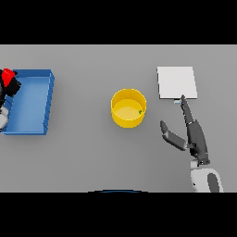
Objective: Pick up the red beaker and tilt it to pour out 1 green nut into yellow bowl. Pick up the yellow bowl and place it on the metallic measuring scale.
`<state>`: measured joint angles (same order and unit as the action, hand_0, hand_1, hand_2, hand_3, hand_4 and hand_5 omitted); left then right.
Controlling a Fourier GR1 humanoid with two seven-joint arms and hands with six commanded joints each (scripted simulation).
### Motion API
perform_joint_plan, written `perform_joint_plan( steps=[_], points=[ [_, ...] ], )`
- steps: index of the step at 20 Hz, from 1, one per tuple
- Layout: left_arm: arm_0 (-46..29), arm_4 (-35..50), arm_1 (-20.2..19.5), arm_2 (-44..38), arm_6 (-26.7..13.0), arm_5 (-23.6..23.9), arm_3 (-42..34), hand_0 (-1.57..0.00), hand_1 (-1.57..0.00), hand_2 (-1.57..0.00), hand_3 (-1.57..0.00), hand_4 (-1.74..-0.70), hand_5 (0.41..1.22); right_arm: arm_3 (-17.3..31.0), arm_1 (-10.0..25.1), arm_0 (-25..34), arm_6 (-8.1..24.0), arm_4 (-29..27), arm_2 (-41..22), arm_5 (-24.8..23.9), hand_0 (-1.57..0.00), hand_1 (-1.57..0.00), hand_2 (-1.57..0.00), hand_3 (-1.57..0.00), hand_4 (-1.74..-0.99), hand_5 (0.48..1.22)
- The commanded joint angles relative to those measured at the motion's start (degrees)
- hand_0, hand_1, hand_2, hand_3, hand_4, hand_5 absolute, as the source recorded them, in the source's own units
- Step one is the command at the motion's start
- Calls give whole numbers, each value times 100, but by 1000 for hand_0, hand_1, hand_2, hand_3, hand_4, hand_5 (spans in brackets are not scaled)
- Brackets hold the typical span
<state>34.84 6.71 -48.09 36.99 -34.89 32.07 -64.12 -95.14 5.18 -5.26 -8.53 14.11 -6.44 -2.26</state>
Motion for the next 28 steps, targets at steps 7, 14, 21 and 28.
perform_joint_plan(
  steps=[7,14,21,28],
  points=[
    [-33,672,-476,270,-2,-1371,-550,-746,-604,-613,-577,-968,740,52,-47,-78,-64,48,-12,-72,1,1,1,1,-1181,665],
    [-27,870,-505,176,221,-1626,-542,-156,-126,-128,-120,-797,678,-91,-19,-75,150,-12,-28,15,1,1,1,1,-1187,663],
    [-15,932,-399,0,653,-1421,-434,-32,-26,-26,-24,-780,679,-78,215,129,150,384,-276,183,1,1,1,1,-1162,694],
    [2,924,-301,87,584,-1418,-465,-6,-5,-5,-4,-794,710,206,1126,1294,610,1312,-804,930,1,1,1,1,-1278,683]
  ],
)
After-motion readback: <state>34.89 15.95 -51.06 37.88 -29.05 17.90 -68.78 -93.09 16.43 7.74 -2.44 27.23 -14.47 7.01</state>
